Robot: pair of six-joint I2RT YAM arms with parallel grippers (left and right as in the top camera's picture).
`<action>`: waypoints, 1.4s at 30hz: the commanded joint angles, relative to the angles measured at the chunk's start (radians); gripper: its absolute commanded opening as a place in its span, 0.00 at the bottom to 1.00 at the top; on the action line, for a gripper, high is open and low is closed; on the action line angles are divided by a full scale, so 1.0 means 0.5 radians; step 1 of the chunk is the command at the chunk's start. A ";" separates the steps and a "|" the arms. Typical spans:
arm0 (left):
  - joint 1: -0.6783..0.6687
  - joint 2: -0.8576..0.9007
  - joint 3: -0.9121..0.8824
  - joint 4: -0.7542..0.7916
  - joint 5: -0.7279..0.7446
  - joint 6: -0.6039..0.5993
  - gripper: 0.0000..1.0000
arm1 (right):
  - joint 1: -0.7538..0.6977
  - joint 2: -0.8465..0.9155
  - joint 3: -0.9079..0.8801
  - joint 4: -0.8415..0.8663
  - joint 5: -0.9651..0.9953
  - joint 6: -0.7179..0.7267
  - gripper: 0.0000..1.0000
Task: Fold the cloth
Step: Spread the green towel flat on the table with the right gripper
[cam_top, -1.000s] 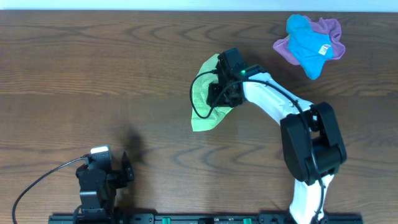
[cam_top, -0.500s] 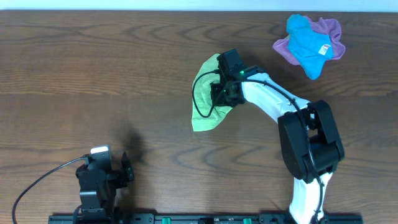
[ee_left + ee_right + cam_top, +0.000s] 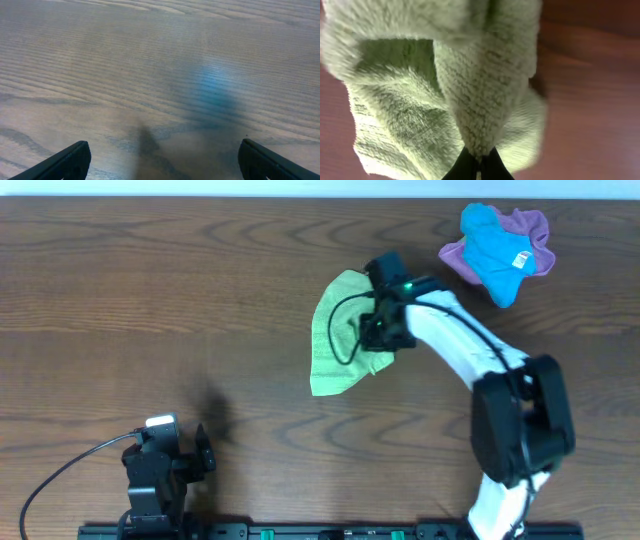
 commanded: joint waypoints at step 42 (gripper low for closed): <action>0.003 -0.013 -0.023 -0.053 -0.013 -0.008 0.95 | -0.262 -0.185 0.064 -0.082 -0.044 -0.374 0.55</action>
